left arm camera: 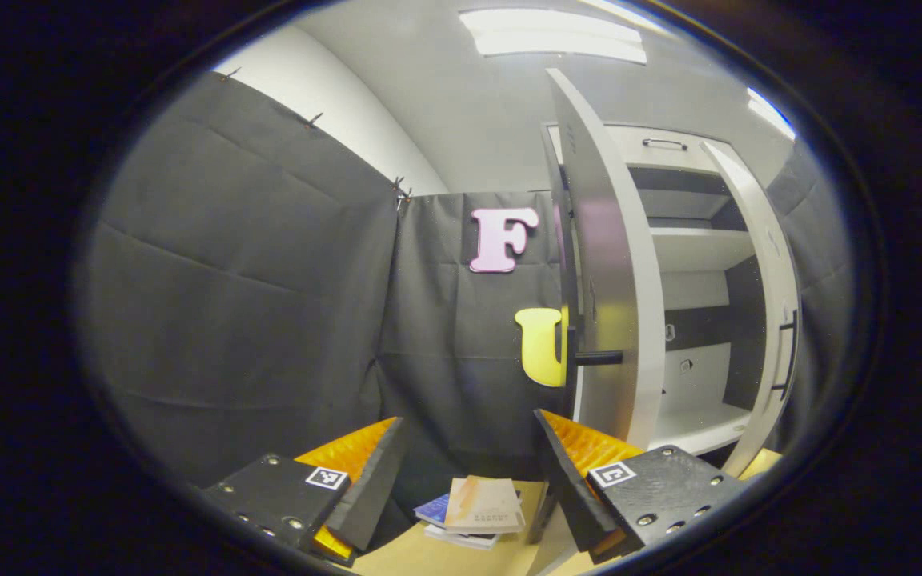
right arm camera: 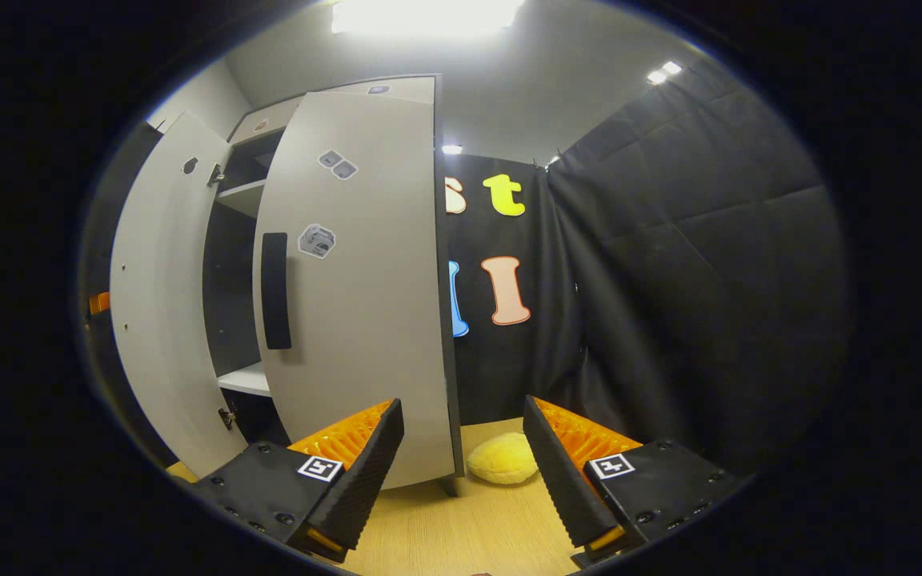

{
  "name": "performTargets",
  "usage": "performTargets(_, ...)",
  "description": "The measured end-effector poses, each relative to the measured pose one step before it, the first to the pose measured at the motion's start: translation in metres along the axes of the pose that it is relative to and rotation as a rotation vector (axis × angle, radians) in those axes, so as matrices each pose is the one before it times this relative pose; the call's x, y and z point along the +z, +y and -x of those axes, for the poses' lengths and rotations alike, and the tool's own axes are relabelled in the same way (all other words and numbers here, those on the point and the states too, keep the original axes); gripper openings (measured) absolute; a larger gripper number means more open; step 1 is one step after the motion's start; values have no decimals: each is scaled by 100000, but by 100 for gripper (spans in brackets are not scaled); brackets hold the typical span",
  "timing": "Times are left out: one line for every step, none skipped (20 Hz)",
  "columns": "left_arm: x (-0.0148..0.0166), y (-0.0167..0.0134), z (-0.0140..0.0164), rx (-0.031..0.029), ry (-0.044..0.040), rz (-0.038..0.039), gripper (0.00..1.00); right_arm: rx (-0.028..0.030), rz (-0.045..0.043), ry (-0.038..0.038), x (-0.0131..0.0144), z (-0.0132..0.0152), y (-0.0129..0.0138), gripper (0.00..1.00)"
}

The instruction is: Grasp the bottle in the cabinet with the left hand and place it on the coaster, then close the right door with the right hand and the left door with the left hand.

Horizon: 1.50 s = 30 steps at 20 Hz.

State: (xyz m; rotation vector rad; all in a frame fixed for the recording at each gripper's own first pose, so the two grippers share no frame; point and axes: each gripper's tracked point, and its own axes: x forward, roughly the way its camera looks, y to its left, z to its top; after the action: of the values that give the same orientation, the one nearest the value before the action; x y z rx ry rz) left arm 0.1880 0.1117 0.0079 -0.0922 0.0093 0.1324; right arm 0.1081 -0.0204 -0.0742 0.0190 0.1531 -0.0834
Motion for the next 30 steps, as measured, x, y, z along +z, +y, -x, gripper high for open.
performTargets(10, -68, 61, 471, 107, 81, 100, -103, 68, -83, 1, -16, -321, 96)
performTargets(-16, -142, 137, 45, -4, -191, 100, -34, 210, 50, -95, 71, -350, 96)
performTargets(53, -303, 87, -126, -43, -70, 100, 228, -5, 226, -19, -25, -206, 96)
performTargets(20, -375, 127, -346, -216, -128, 100, 334, -184, 91, -29, 26, -194, 96)
performTargets(71, -292, 116, -151, -160, -84, 100, 353, -184, 71, -43, 1, -168, 96)
performTargets(9, -337, 362, -224, -180, -260, 100, 379, -20, -5, -21, 0, -225, 96)
performTargets(68, -421, 191, -150, -107, -221, 100, 325, 254, 173, -4, 41, -174, 96)
performTargets(-118, -553, 388, -243, -114, -218, 100, 279, 367, 203, -63, -104, -167, 92)
performTargets(24, -520, 235, -315, -72, -177, 100, 115, 283, 40, 42, 2, -233, 92)
performTargets(17, -467, 312, -332, -131, 113, 100, -29, 128, -395, 127, 117, -361, 96)
performTargets(119, -359, 137, -403, -81, 161, 100, -112, 4, -386, 190, 28, -254, 96)
performTargets(14, -303, 149, -344, -148, 201, 100, 0, -126, -260, 72, 103, -289, 92)
performTargets(50, -315, 26, -165, -20, 261, 100, -64, -209, -188, 174, -41, -217, 92)
performTargets(-11, -348, 97, -381, 17, -44, 100, -77, -174, -200, 109, -48, -153, 92)
performTargets(74, -374, 50, -650, -47, -97, 100, -203, -44, -173, 189, 24, -184, 96)
performTargets(134, -368, -205, -854, 38, -69, 100, -93, 12, -252, 65, 74, -215, 96)
performTargets(25, -447, -68, -1026, 95, -301, 100, 65, -27, -87, 95, 29, -102, 96)
performTargets(33, -535, 36, -1100, -234, -442, 100, 283, 4, -79, 16, 72, 19, 96)
performTargets(75, -540, 100, -1077, -99, -507, 100, 399, 84, -101, 78, 14, 70, 96)
performTargets(43, -481, 123, -970, -461, -263, 100, 479, 239, -237, 2, 114, 137, 96)
performTargets(104, -478, 57, -762, -364, 44, 100, 283, 436, -189, 116, 55, 66, 96)
performTargets(109, -433, 33, -517, -595, 394, 100, 340, 490, -63, -86, 60, 50, 96)
performTargets(104, -526, -28, -653, -416, 387, 100, 225, 451, -35, -44, 153, 46, 96)
performTargets(-151, -526, 28, -988, 113, 389, 99, 179, 433, -114, 25, 105, -66, 96)
performTargets(10, -581, -108, -1396, -45, 351, 99, -52, 271, -64, -20, 137, -93, 92)
performTargets(-31, -791, -291, -1616, 48, 288, 99, -45, 3, -31, 20, 104, -116, 92)
performTargets(56, -729, -277, -1719, -41, 371, 99, -136, -238, -18, 7, 114, -102, 96)
performTargets(-19, -695, 16, -1824, -66, 455, 100, -63, -444, 150, -120, 190, -83, 96)
performTargets(-7, -837, -264, -1944, -149, 376, 100, -47, -383, 215, -19, 186, -69, 92)
performTargets(15, -1003, -396, -1617, -174, 93, 100, -171, -75, 311, 28, -196, -274, 96)
